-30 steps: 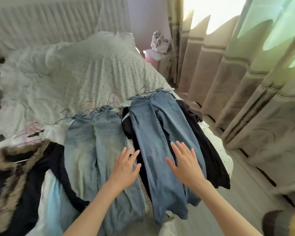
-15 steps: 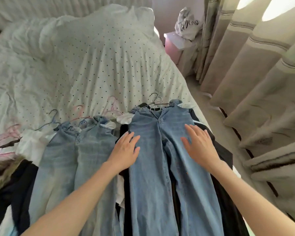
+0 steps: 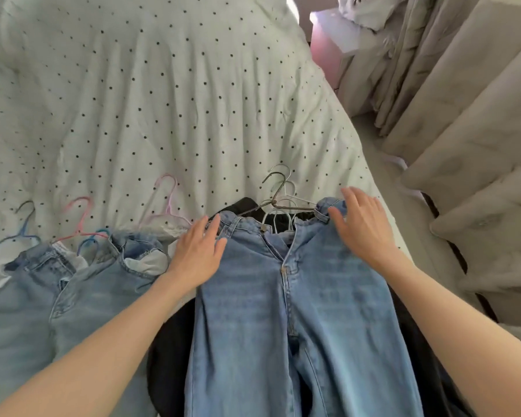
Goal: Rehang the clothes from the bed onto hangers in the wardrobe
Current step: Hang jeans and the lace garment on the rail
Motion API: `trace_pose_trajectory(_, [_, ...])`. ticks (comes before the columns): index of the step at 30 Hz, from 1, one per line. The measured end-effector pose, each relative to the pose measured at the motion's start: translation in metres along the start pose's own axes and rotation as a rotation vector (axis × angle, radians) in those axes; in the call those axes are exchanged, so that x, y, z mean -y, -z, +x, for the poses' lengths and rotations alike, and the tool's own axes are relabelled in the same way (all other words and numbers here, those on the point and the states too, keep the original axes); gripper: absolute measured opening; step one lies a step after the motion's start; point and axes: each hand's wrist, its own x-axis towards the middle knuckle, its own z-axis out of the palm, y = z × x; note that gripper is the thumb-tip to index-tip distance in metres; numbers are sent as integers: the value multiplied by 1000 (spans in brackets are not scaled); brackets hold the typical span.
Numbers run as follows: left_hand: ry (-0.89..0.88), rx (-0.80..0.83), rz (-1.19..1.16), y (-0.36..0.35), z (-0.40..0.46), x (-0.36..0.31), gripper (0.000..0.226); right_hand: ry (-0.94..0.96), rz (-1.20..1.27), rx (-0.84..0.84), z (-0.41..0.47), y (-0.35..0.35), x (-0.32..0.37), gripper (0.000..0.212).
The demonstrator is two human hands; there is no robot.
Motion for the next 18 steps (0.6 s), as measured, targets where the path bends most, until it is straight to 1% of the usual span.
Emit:
trace_pose_trajectory(4, [16,89,-3,-17,13,6,54,-35,-117,253,24,-19,-3,58])
trace_pose_trajectory(7, [15,45,51,-20,14,8,53,-41,-157,285,34,-18,-1,66])
trace_pose_trajectory(9, [22,-1,52,-15,16,9,51,-34,-171,266,37,-14,0,66])
trace_pose_trajectory(12, [100,14,-52,-3,19,6,53,-10,-152,148,28,-3,6,54])
trace_pose_trajectory(15, [178,16,-223,11,12,5,55,-14,-36,8,10,12,8,43])
trace_pose_trajectory(18, [131,-68,-277,28,-8,5,53,-20,134,-78,-12,29,5,38])
